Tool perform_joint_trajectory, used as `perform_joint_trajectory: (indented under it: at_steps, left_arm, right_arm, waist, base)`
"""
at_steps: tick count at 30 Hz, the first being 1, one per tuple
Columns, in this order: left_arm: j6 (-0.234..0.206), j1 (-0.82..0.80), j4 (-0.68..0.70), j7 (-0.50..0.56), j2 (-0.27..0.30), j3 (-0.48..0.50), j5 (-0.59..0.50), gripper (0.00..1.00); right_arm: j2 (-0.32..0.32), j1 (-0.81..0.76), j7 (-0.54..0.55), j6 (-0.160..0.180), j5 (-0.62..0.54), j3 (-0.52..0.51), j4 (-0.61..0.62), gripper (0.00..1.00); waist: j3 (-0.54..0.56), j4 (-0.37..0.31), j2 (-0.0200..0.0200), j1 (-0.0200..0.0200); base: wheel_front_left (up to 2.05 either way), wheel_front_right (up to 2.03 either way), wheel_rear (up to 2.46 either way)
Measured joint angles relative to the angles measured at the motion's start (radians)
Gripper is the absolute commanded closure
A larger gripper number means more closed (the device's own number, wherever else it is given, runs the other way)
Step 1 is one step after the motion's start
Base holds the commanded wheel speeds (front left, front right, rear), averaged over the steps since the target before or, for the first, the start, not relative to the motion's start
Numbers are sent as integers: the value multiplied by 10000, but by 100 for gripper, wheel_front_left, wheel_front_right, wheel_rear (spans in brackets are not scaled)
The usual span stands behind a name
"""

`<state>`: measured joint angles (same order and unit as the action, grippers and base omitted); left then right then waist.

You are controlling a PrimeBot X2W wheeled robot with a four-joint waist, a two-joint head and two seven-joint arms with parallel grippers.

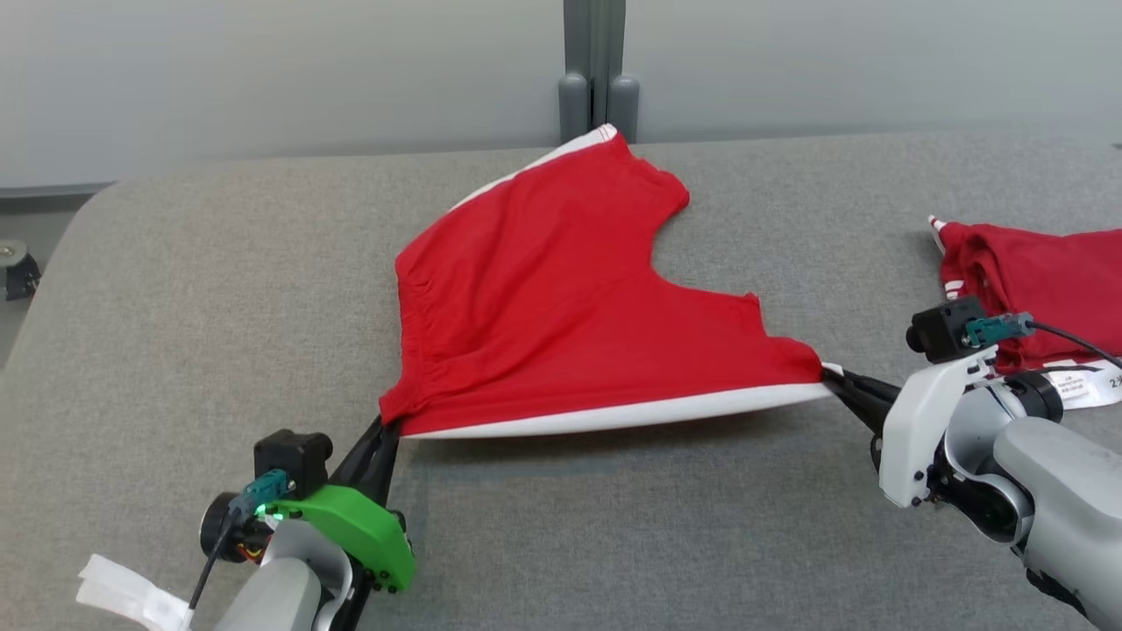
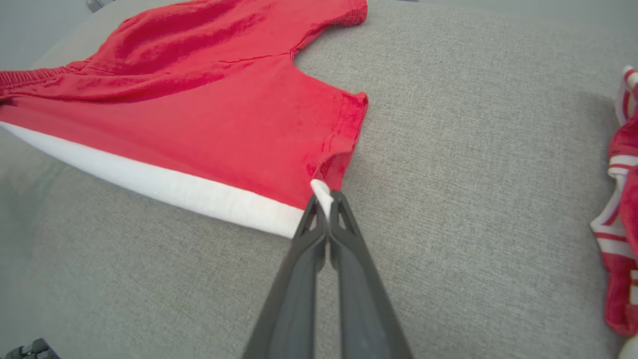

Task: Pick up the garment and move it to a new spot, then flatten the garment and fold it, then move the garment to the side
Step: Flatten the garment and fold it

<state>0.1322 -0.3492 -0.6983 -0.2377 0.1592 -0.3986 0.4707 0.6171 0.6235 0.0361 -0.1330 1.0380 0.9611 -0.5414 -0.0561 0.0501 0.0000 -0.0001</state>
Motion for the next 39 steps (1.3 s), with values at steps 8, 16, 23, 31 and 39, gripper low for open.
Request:
perform_joint_trajectory:
  at_steps: [8,16,23,31,39]
  left_arm:
    - [0,1372,1551,771,610,-533,395,100]
    - [-15,2501,3055,1996,1074,-980,608,100]
    - [-270,2742,4458,2560,1396,-968,734,100]
    - [-546,1765,4957,2683,1204,-949,508,100]
    - [-677,281,4295,2364,625,-1012,184,100]
  right_arm:
    - [1099,-585,1137,0,930,366,1402,100]
    - [2046,-1112,2575,8,1707,504,2560,100]
    - [2775,-1022,3170,10,1716,173,3503,100]
    - [2734,413,4054,12,1060,-472,3455,100]
    - [2276,2359,5137,13,573,-978,2805,100]
  waist:
    - [657,78,0,0]
    - [727,259,0,0]
    - [605,435,0,0]
    - [-22,674,0,1]
    - [-909,1161,0,1]
  base:
    - [0,0,0]
    - [0,0,0]
    - [0,0,0]
    - [0,0,0]
    - [0,0,0]
